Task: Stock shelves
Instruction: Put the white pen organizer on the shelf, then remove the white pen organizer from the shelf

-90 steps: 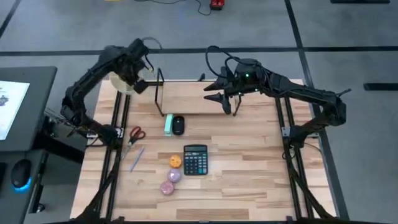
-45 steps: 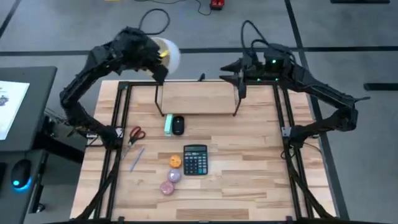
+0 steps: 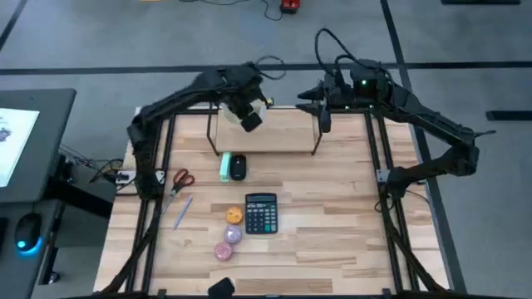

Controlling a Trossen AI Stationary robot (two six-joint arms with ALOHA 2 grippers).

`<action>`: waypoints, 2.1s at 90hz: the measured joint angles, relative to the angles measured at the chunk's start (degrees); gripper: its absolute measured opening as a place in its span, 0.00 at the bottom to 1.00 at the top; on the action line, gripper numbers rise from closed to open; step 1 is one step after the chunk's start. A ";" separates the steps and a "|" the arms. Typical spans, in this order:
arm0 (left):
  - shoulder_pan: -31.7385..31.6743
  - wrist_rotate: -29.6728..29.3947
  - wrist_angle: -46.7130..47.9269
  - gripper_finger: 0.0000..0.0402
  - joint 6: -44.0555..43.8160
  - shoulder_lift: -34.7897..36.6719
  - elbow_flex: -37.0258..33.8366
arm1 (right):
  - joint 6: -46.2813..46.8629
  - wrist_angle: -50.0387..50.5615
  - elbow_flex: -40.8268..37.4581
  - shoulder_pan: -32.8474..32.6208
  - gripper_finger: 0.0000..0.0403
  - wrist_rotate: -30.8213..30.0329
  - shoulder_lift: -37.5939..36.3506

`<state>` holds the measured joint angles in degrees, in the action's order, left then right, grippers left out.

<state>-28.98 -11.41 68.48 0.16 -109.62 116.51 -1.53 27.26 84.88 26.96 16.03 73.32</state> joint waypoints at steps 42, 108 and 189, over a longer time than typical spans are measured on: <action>-2.10 5.43 7.24 0.00 5.34 -8.64 0.00 | -0.47 0.64 0.00 0.13 0.38 0.05 0.00; -2.90 4.53 9.49 0.30 3.56 -8.46 1.25 | -0.58 0.58 0.00 0.13 0.38 -0.06 0.07; 3.21 -2.16 0.00 0.32 -4.54 8.67 16.22 | 0.03 -12.31 0.02 -2.78 0.38 2.62 -0.15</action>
<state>-25.77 -13.57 68.48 -4.38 -100.95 132.73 -1.50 14.95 84.90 24.18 18.65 73.17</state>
